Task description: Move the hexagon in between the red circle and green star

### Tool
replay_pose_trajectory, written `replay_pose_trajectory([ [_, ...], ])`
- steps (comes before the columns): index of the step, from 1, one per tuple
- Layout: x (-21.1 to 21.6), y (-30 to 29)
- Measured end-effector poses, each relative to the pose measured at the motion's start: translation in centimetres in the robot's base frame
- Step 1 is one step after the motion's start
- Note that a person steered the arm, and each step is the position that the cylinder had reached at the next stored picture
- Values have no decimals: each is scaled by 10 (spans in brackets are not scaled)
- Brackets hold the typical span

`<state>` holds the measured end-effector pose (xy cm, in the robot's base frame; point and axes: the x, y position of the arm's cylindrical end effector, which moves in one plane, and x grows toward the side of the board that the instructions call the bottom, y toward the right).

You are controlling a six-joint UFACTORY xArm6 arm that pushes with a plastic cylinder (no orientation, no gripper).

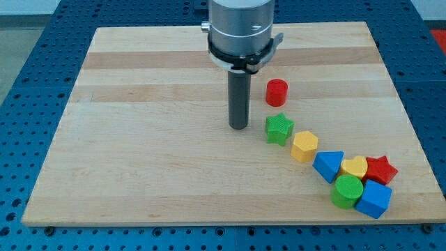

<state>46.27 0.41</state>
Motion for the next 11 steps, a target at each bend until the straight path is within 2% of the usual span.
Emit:
replay_pose_trajectory([
  [1, 35, 0],
  [2, 116, 0],
  [3, 149, 38],
  [4, 114, 64],
  [6, 113, 77],
  [7, 72, 89],
  [8, 0, 90],
  [9, -50, 90],
  [11, -33, 89],
])
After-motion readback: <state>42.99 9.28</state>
